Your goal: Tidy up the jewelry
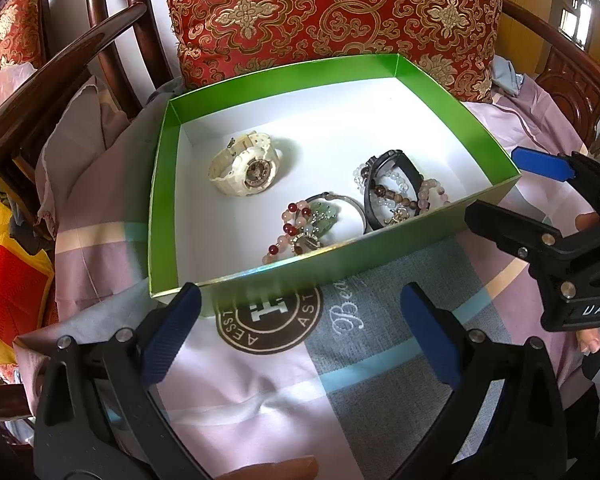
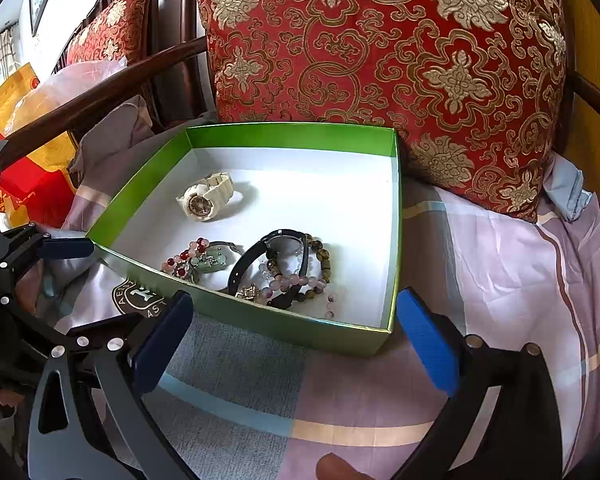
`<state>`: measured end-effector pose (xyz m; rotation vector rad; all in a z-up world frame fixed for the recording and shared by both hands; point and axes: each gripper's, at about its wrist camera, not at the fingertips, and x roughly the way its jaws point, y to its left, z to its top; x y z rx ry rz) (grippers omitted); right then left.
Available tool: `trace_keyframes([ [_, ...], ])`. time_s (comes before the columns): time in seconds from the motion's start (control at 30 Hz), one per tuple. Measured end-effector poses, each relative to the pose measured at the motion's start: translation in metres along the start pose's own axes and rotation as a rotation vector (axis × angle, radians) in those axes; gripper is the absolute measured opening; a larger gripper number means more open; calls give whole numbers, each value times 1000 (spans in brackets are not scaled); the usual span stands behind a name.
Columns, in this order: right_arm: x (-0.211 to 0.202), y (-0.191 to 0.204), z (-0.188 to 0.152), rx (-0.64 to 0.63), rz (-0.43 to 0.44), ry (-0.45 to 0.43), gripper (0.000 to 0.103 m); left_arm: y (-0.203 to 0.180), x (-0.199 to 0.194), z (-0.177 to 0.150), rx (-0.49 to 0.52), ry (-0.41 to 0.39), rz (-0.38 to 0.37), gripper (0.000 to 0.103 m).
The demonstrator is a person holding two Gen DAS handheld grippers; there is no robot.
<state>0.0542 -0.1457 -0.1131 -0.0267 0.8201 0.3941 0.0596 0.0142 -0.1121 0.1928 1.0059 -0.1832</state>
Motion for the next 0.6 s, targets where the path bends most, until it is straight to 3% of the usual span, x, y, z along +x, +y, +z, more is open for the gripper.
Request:
trace_keyframes([
  [0.27,-9,-5,2,12,-32,-48,102,12,-1,2,-78,-83,47,101],
  [0.43,-23,-29,10,88,-41,-116,102,18,-5,6,-86,-71,-36,101],
  [0.5,-31,-51,13,158,-77,-155,102,22,-7,7,-101,-71,-40,101],
  [0.6,-34,-103,15,307,-226,-170,102,31,-15,6,-129,-93,-6,101],
])
